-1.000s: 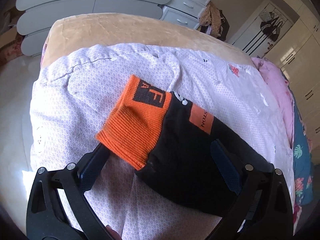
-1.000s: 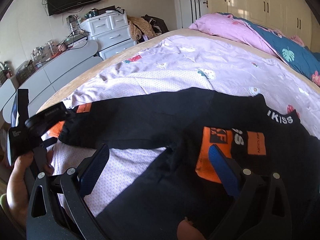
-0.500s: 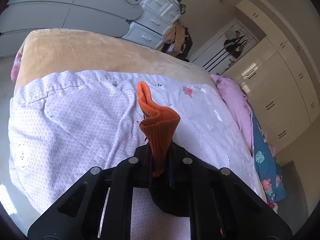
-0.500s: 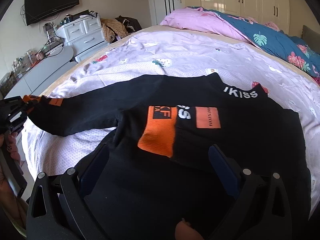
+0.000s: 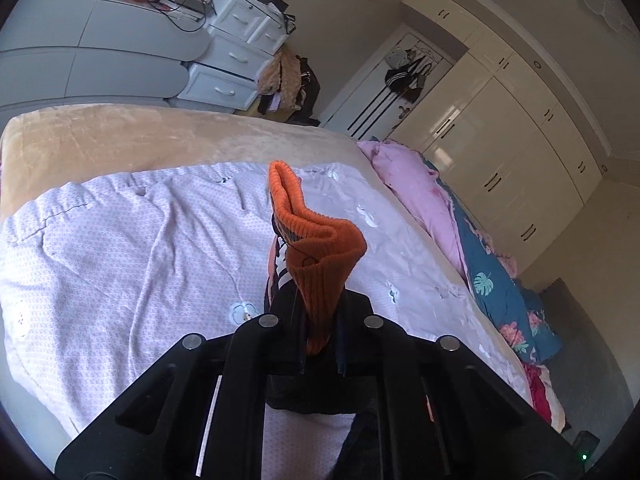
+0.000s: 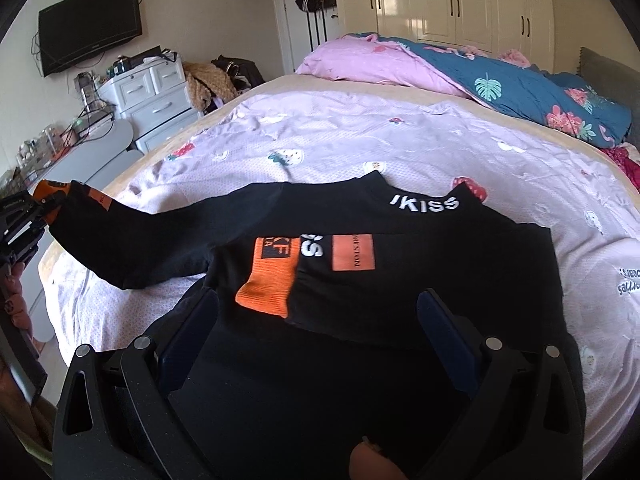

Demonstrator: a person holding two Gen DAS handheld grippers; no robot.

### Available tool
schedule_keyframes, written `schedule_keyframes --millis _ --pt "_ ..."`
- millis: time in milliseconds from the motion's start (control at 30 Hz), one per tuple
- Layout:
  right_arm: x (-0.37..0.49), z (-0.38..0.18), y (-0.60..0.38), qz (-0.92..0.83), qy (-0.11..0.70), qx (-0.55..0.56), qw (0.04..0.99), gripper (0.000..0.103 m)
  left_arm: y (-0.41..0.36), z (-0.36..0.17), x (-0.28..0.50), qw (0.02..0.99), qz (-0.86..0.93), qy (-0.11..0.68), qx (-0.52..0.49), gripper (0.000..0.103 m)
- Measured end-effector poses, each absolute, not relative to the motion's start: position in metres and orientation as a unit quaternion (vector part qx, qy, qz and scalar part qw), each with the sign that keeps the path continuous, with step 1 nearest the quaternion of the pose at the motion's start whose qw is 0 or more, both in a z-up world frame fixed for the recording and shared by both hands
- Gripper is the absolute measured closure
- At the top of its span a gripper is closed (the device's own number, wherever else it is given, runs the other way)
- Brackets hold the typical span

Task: Fold small clothes
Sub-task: 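Lift the sleeve with the left tool, fold it across the shirt body, release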

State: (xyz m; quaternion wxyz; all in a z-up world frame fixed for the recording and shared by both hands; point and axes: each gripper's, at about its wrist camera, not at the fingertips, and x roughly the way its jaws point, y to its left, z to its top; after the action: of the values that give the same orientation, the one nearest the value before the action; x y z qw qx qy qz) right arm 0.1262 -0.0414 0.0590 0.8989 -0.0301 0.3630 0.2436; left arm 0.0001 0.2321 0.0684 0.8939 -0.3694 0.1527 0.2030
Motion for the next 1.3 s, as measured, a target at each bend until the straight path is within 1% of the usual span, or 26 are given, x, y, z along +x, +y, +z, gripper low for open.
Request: schedule_keyframes --millis 500,867,1100,1300 --pt "0.139 0.074 -0.117 0.197 0.369 0.045 0.907 0.004 0.186 0.11 0.049 0.92 0.153 0.169 -0.318 0.099" --pt "0.15 0.083 -0.176 0.162 0.365 0.109 0.91 0.004 0.106 0.136 0.097 0.942 0.065 0.193 -0.267 0.1" --pt "0.157 0.086 -0.218 0.134 0.357 0.142 0.914 0.004 0.052 0.137 0.12 0.949 -0.001 0.217 -0.228 0.1" --pt "0.162 0.084 -0.249 0.107 0.352 0.17 0.914 0.004 0.016 0.119 0.138 0.943 -0.058 0.26 -0.201 0.1"
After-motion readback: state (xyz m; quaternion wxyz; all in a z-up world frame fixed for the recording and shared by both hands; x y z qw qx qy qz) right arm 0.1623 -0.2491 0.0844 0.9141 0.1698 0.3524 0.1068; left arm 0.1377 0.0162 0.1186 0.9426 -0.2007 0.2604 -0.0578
